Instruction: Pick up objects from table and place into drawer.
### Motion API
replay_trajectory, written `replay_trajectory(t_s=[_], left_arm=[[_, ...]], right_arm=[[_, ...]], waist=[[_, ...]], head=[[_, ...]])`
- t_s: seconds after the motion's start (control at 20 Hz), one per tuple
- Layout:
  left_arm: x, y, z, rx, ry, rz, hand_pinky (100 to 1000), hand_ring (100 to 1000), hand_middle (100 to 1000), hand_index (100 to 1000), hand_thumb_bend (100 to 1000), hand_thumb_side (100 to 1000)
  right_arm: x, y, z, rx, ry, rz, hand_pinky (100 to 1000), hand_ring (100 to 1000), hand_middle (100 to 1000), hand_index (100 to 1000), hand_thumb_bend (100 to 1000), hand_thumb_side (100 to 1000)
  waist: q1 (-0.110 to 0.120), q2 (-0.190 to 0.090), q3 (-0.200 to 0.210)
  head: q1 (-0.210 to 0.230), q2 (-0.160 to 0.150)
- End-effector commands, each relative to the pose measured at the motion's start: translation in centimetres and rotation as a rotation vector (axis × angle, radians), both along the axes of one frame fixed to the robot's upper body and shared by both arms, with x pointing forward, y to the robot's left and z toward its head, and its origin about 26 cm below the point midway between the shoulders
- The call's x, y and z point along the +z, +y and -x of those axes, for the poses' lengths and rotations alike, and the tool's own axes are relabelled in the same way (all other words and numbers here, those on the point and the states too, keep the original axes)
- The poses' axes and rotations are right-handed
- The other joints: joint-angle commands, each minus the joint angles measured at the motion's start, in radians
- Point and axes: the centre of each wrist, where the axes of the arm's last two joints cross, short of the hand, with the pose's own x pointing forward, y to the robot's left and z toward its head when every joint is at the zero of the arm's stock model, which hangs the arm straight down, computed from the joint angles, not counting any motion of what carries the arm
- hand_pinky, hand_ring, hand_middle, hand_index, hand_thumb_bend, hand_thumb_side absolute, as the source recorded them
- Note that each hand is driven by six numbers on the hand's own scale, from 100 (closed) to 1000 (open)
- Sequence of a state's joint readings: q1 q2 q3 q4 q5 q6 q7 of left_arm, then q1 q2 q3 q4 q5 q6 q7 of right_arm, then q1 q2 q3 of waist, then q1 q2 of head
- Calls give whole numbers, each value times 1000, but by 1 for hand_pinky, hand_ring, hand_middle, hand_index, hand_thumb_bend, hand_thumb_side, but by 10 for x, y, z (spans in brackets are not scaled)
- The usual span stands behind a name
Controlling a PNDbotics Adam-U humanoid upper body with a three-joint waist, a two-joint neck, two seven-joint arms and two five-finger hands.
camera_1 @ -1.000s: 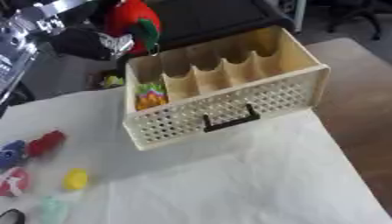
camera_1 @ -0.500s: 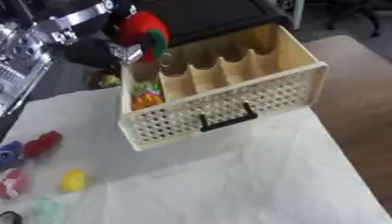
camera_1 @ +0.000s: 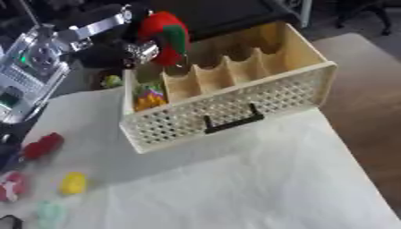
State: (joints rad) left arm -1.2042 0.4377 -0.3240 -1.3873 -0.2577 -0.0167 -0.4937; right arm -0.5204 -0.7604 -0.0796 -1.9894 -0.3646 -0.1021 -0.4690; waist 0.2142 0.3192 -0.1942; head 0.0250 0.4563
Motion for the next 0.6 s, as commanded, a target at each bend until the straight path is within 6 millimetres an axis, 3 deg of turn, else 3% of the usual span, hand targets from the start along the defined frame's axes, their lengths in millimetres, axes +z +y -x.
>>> replay_trajectory(t_s=[0.05, 0.25, 0.35, 0.45, 0.6], left_arm=[[12, 3, 3, 9, -68, -5, 387, 676, 776, 1000, 100, 780], [9, 4, 1, 32, -111, -43, 475, 756, 846, 1000, 125, 805], [8, 5, 0, 49, -126, -65, 514, 789, 881, 1000, 202, 761], [8, 5, 1, 68, -153, -86, 528, 800, 889, 1000, 218, 705], [8, 5, 0, 89, -179, -98, 544, 814, 902, 1000, 258, 711]], right_arm=[[10, 0, 4, 4, -30, 3, 513, 318, 305, 475, 100, 861], [9, -1, 4, 6, -28, 0, 512, 318, 304, 474, 100, 862], [9, -1, 4, 7, -26, -2, 512, 317, 304, 473, 100, 861], [8, -1, 4, 9, -23, -3, 511, 317, 303, 473, 100, 864], [8, -1, 4, 9, -21, -7, 510, 316, 303, 472, 100, 863]], waist=[[-10, -19, -2], [-9, -19, -3], [-9, -19, -3], [-8, -19, -4], [-8, -19, -4]], head=[[5, 3], [6, 6], [7, 7], [8, 8], [9, 11]])
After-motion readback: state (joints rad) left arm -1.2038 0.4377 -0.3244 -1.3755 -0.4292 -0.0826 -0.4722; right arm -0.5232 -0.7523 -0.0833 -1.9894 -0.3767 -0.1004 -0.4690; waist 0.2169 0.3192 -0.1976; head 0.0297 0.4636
